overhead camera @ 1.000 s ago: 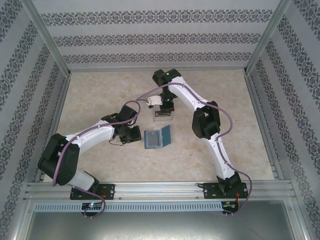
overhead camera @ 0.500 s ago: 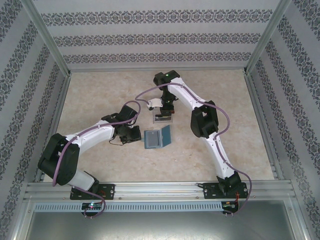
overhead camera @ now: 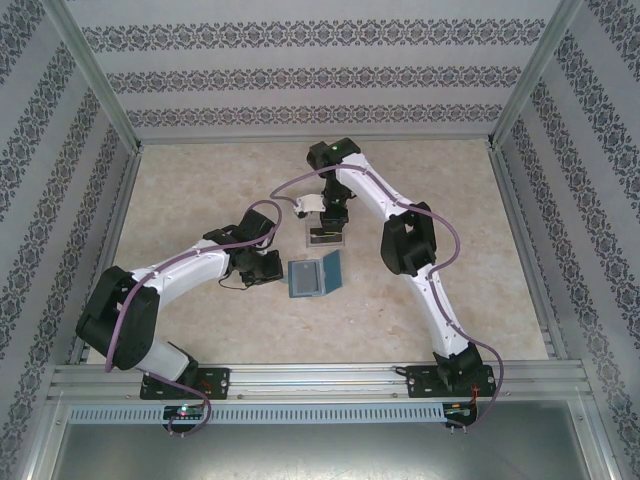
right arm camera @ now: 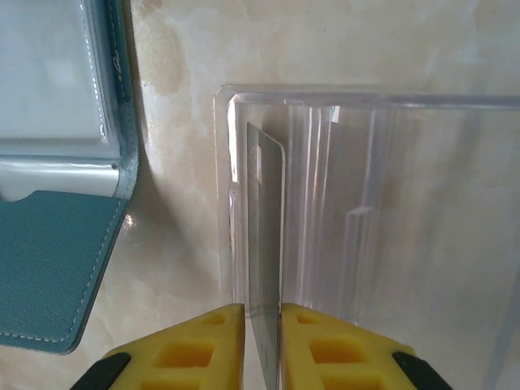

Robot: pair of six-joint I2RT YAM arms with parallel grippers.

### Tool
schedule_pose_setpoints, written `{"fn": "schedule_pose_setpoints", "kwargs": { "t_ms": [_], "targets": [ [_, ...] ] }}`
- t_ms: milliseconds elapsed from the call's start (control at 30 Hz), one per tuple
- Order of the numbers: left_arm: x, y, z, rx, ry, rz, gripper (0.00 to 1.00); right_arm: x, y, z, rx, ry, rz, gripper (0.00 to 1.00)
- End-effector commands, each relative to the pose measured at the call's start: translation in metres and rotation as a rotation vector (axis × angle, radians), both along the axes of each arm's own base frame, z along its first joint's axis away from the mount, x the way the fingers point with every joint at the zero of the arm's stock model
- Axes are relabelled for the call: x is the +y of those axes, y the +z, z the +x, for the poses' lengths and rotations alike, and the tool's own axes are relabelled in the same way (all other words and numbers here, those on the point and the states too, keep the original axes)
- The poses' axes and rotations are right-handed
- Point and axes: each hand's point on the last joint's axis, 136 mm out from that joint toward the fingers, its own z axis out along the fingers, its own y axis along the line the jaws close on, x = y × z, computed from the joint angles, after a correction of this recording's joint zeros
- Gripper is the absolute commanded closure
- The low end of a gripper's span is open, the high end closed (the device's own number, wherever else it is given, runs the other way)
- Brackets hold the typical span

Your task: Take the credit cards out of the card holder

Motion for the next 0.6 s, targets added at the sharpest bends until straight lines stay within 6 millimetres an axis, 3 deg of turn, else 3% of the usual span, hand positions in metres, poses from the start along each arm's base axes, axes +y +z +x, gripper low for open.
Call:
{"fn": "schedule_pose_setpoints", "kwargs": {
  "t_ms": [0,333,567],
  "targets": [
    [0.001,0.005,0.006,-0.003,0.004,0.006,0.87,-0.005,0.038,0.012,-0.112,-0.023,0.008,0.79],
    [-0.007,0.017,0.016,-0.038,-0.017,-0.023,0.87,0.005,0.070,0.013,-0.217,-0.163,0.048,0.79],
    [-0.017,0.018,0.024,-0.048,-0.035,-0.051,0.87,0.022,0.083,0.009,-0.219,-0.465,0.187,0.79]
  ]
}}
